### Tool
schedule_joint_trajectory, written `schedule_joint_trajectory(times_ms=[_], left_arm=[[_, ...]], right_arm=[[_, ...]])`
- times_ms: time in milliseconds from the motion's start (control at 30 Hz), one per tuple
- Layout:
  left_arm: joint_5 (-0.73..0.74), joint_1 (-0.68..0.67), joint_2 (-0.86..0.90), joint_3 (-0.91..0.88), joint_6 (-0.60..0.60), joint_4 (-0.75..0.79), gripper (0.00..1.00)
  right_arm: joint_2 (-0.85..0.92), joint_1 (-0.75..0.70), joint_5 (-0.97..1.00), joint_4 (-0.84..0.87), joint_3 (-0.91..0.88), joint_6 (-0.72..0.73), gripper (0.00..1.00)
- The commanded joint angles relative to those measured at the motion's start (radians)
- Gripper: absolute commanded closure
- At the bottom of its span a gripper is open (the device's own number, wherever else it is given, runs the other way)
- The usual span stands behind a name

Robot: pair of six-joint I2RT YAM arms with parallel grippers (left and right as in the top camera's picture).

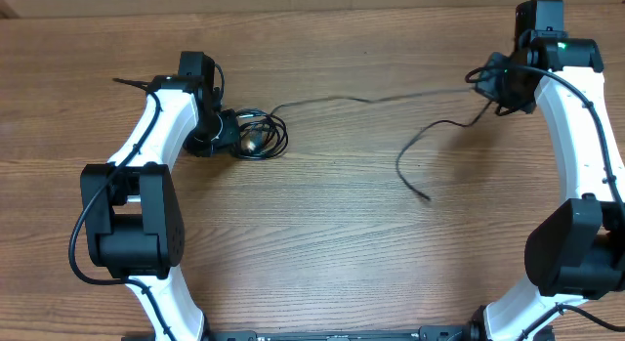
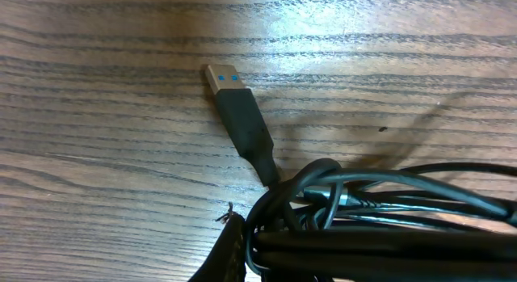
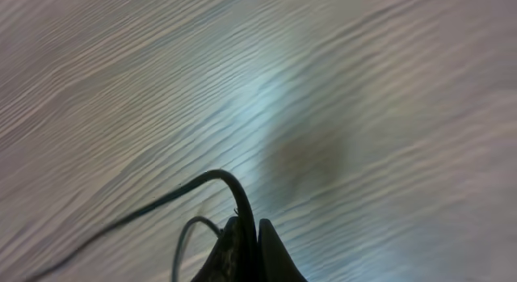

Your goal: Untangle cables

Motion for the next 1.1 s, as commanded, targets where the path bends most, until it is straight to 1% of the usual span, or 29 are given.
schedule_joint_trajectory(times_ms=[0, 100, 200, 333, 467, 567, 767, 967, 1067], left_arm=[[-0.051, 0.016, -0.007, -0.013, -0.017, -0.009, 0.96], [-0.051, 0.016, -0.007, -0.013, -0.017, -0.010, 0.96], [-0.051, 0.016, -0.007, -0.013, -0.017, -0.010, 0.96], [-0.050, 0.015, -0.007, -0.013, -0.017, -0.010, 0.96], [-0.048, 0.015, -0.007, -0.013, -0.017, -0.010, 0.96], [-0.048, 0.015, -0.007, -0.013, -0.017, -0.009, 0.96], [-0.048, 0.015, -0.007, -0.013, -0.017, -0.009, 0.96], [-0.048, 0.015, -0.007, -0.013, -0.017, -0.005, 0.96], [-0.048, 0.015, -0.007, -0.013, -0.017, -0.003, 0.96]], right_arm=[[-0.014, -0.009, 0.260, -0.004, -0.001, 0.124, 0.96], [-0.014, -0.025, 0.341, -0.012, -0.001, 0.208, 0.96], [-0.014, -0.051, 0.347, -0.013, -0.001, 0.256, 0.96], [-0.014, -0.129, 0.343, -0.016, -0.001, 0.349, 0.96], [-0.014, -0.202, 0.313, -0.031, -0.001, 0.356, 0.96], [-0.014, -0.290, 0.313, -0.046, -0.001, 0.356, 0.94], [-0.014, -0.461, 0.293, -0.042, -0.001, 0.478, 0.93], [-0.014, -0.594, 0.263, -0.005, -0.001, 0.479, 0.93], [-0.014, -0.636, 0.216, 0.008, -0.001, 0.478, 0.95]])
